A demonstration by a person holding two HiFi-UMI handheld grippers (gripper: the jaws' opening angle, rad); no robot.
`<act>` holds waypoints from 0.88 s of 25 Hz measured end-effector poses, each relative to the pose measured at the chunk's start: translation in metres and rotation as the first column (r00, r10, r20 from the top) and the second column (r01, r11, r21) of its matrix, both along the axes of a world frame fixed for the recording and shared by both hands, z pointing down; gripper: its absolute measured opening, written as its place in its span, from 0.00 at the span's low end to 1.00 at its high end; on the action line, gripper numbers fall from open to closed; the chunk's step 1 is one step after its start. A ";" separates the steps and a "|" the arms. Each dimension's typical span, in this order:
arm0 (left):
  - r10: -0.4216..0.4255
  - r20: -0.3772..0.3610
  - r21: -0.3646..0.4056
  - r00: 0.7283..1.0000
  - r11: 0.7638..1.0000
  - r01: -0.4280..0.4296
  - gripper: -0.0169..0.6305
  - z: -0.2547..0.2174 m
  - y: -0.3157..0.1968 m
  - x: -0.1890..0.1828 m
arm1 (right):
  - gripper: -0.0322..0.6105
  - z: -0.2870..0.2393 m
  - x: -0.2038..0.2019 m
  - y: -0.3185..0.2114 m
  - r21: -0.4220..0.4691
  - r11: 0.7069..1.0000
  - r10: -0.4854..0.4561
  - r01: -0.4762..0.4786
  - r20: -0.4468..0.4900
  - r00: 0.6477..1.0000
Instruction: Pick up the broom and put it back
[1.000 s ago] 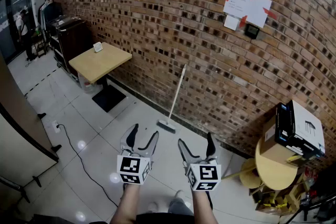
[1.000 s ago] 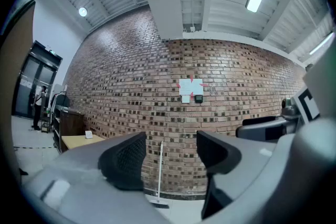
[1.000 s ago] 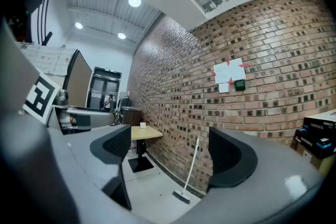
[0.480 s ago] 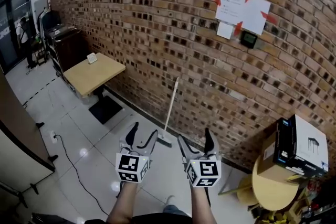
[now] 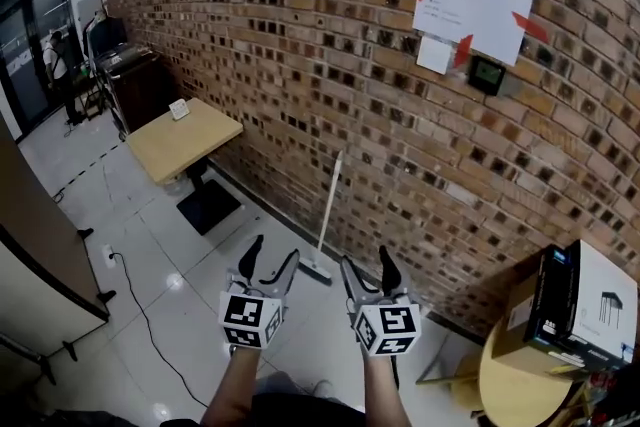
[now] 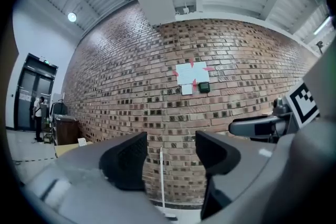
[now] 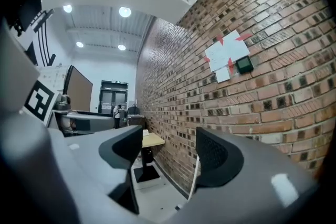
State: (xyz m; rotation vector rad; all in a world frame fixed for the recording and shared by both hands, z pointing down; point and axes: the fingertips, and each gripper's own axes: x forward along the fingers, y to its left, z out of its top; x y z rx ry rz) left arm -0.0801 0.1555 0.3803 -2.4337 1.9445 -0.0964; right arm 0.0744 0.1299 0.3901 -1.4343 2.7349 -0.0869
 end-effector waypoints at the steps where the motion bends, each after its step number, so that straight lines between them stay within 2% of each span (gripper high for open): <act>1: -0.007 0.001 0.000 1.000 1.000 0.007 0.47 -0.001 -0.005 -0.001 | 0.55 0.001 0.000 -0.006 0.000 1.000 -0.007 0.007 0.001 1.000; 9: -0.015 0.009 0.008 1.000 1.000 0.015 0.47 0.002 -0.064 -0.014 | 0.55 0.006 -0.014 -0.070 0.011 1.000 -0.025 0.025 0.029 0.999; 16: 0.023 -0.016 0.035 1.000 0.999 -0.023 0.47 0.000 -0.170 -0.032 | 0.55 0.003 -0.043 -0.159 0.023 1.000 -0.021 0.021 -0.014 1.000; 22: 0.095 -0.026 0.045 0.995 0.995 -0.094 0.47 -0.007 -0.269 -0.049 | 0.55 -0.012 -0.060 -0.254 0.051 0.997 0.050 -0.049 -0.006 0.999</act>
